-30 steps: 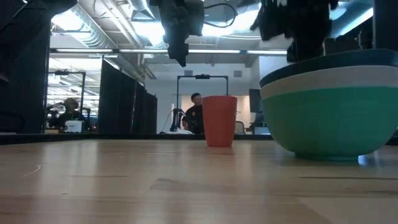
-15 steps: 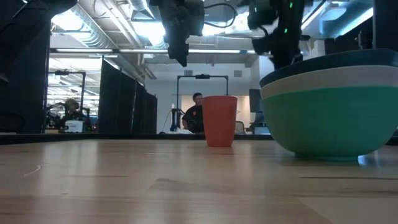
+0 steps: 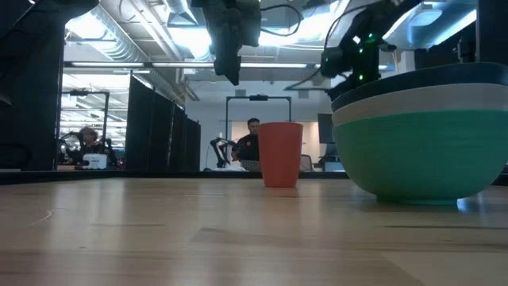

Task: Nest bowls inside each other
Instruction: Move the light green bowl to the right of the orange cup

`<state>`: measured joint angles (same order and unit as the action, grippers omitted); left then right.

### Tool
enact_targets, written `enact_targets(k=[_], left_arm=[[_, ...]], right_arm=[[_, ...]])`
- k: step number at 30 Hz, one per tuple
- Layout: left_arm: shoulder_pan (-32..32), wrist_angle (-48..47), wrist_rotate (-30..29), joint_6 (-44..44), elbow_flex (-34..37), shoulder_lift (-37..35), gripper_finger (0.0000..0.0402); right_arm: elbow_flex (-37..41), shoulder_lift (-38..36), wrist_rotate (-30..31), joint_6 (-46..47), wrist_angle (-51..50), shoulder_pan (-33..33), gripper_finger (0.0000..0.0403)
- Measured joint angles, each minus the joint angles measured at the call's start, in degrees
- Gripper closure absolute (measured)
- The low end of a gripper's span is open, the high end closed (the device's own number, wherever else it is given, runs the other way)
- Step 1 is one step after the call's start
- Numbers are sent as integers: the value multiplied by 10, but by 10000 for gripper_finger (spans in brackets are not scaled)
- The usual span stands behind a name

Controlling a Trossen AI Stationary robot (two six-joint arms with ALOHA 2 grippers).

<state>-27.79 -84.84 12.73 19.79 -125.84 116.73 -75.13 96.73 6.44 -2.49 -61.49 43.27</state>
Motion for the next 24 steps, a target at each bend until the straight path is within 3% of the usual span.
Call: enact_targets(k=[24], left_arm=[[0,0,0,-9,0,0,298]], right_arm=[[60,75,-18,-11,33,36,243]])
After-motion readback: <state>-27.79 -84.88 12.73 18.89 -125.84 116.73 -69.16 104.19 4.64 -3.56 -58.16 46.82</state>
